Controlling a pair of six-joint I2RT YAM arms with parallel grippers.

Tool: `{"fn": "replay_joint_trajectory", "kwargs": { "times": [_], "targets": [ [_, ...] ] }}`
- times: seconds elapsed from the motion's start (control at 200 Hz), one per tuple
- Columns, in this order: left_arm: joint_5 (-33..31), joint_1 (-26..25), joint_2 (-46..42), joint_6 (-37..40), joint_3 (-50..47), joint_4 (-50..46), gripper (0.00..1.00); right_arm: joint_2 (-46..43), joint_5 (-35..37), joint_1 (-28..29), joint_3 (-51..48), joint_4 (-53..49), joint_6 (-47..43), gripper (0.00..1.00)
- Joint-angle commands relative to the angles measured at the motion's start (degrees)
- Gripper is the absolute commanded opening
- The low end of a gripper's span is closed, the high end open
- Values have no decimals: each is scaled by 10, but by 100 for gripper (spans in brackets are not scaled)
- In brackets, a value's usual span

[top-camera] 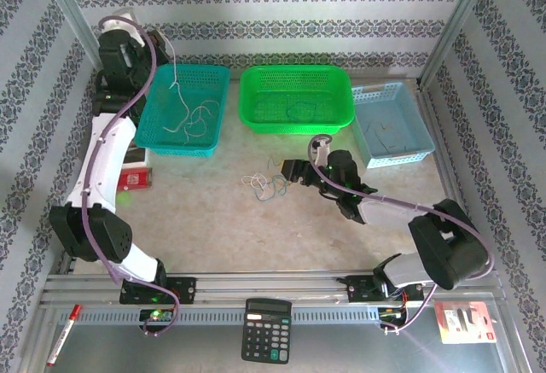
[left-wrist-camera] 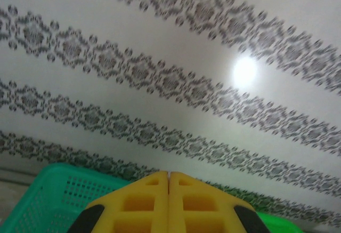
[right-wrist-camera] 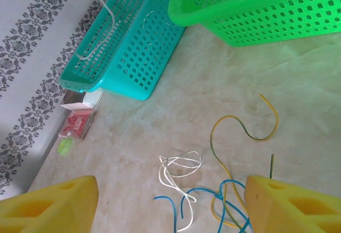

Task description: Untangle the cables

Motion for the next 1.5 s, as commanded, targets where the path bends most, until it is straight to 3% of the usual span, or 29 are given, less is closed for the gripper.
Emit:
{"fn": "replay_joint_trajectory", "kwargs": {
  "times": [0.0,0.055,0.115,0.19,0.29,0.56,0.849,1.004,1.184,1.494],
  "targets": [
    [25,7,14,18,-25,42,2,-33,0,-6,8,-58,-20,73],
    [33,8,21,19,-39,37,17,-43,4,-5,12,-77,-22,73],
    [32,9,23,18,-54,33,49,-53,5,-4,17,-100,-24,73],
    [32,9,19,18,-67,26,77,-64,8,-3,21,-121,-29,73],
    [34,9,11,20,-67,13,100,-74,15,0,24,-142,-36,73],
    [66,9,-28,-1,-76,-8,100,-66,40,14,52,-204,-50,72],
    [124,3,-115,-67,-187,-17,100,-12,67,30,118,-310,-56,66],
    [135,-39,-169,-83,-278,-17,100,28,81,48,142,-342,-48,61],
    [99,-97,-229,-107,-392,5,100,66,97,64,153,-352,-28,56],
    [88,-161,-238,-131,-456,21,100,111,102,75,173,-358,-25,45]
  ]
}}
